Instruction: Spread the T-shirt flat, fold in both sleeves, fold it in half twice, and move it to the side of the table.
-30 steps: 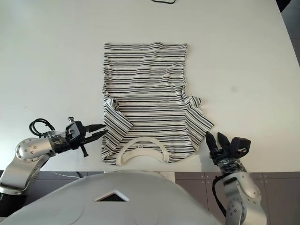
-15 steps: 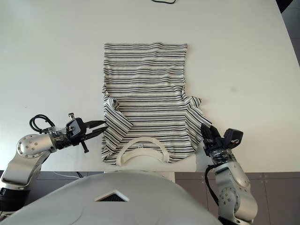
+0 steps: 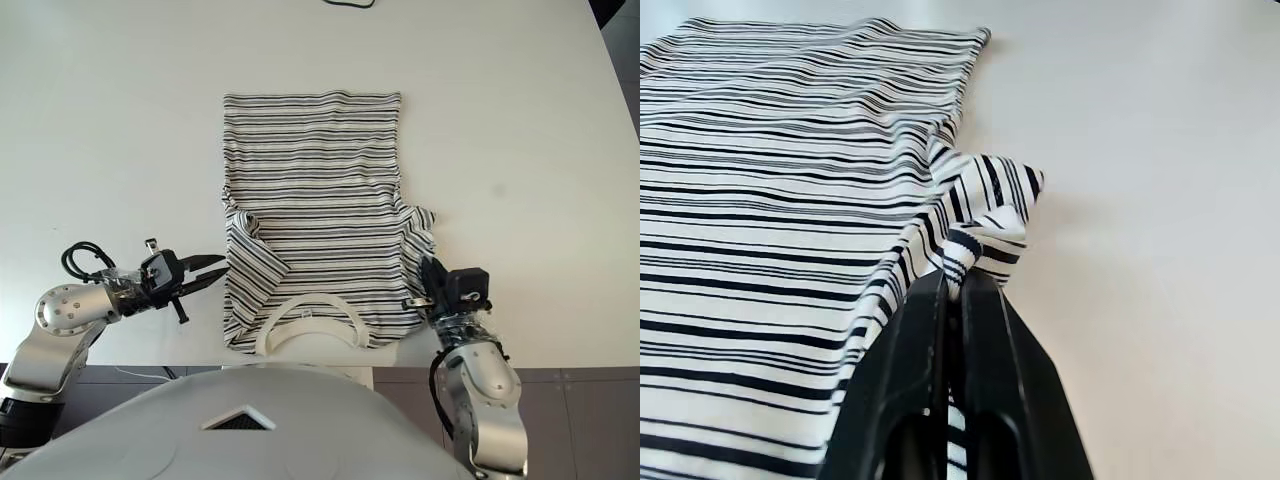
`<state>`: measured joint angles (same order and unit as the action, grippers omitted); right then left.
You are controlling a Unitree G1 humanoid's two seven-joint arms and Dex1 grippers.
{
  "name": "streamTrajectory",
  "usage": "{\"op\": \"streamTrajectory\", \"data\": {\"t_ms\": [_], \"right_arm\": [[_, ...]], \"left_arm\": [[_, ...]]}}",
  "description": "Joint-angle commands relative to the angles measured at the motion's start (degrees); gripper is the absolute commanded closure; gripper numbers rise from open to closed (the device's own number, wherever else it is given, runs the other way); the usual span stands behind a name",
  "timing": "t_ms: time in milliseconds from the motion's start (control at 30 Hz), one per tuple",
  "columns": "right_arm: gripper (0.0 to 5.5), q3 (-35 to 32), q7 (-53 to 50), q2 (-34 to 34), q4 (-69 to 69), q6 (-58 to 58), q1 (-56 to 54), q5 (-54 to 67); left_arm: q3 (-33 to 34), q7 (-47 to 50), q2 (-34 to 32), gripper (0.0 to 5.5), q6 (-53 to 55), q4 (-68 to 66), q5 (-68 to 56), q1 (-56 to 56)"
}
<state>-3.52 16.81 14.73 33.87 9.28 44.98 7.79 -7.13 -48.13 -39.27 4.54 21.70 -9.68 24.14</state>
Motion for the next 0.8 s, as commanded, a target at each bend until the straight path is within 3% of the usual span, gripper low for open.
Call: {"op": "streamTrajectory", "data": {"t_ms": [33,600,800], "right_arm": [[5.36,4.04,-0.27,1.04,2.8,-4.61,1.83,-6.0],[5.36,14.55,-2.06,2.67,-1.1,-6.99,1.41,-20.38],[4.34,14.66,-2.19,1.56,-0.82,-7.5,0.93,-17.57]], "left_arm": [[-0.11,-0.49,-0.94,4.62,-0.56,-0.3,0.94,-0.81],[-1.14,-2.06,-1.68,4.62,-0.02,1.18,1.45,-2.17],[-1.44,-2.22,-2.2,4.62,-0.77,1.44,1.87,-1.79]]}}
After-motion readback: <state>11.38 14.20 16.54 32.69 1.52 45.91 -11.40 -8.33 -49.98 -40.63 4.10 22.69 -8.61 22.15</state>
